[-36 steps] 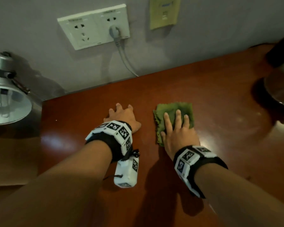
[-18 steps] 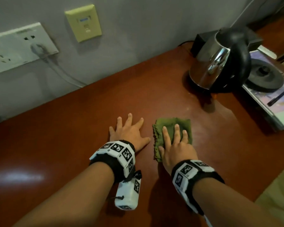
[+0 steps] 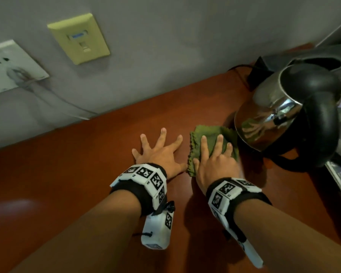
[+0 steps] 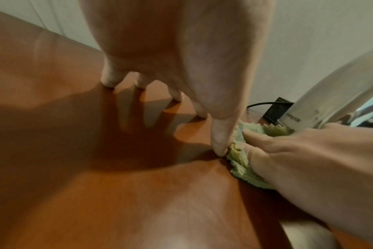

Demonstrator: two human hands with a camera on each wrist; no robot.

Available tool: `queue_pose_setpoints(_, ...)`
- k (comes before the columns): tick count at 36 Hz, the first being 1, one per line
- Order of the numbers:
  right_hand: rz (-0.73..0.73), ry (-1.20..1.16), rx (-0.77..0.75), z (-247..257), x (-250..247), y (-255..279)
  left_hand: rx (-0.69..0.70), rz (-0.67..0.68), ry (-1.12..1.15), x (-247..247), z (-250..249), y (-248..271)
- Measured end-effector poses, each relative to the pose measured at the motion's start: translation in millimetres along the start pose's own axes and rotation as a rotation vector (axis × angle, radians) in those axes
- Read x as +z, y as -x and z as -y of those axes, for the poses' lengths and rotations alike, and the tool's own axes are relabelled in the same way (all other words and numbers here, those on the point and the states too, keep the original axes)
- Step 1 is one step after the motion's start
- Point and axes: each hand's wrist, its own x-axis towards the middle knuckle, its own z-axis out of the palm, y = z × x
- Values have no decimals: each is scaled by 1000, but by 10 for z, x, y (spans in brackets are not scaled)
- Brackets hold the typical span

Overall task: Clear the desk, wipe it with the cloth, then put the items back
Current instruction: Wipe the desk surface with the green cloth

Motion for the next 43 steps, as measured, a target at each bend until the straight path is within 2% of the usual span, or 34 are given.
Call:
queue_pose_setpoints(8, 3, 44, -52, -81, 48, 196, -76, 58, -20, -55, -252, 121)
queue_pose_setpoints(16, 111, 70, -96, -229, 190, 917, 14, 42, -76, 51, -348, 589)
queue_pose_setpoints(21, 196, -6, -89, -376, -57, 1282, 86, -19, -84, -113, -469, 989)
queue_pose_setpoints(24, 164, -44, -92, -486, -390, 1439, 135, -81, -90, -330, -634, 1184)
queue_pose_setpoints(28, 50, -91, -60, -685, -971, 1661, 220, -150, -94, -628, -979, 1501)
queue_pose_setpoints(32, -75, -165, 27, -1009, -1450, 1885, 302, -148, -75, -793, -1391, 1775)
queue_pose_setpoints(35, -98, -157, 114, -1350, -1754, 2067, 378, -156, -87, -908, -1723, 1952)
queue_pose_setpoints(38, -162, -138, 191, -1764, -1975, 2294, 464, -219, -96, -999, -2076, 2079)
queue_pose_setpoints(43, -203, -146, 340, -2545, -2100, 2498, 541, -260, -79, -1090, -2775, 2145)
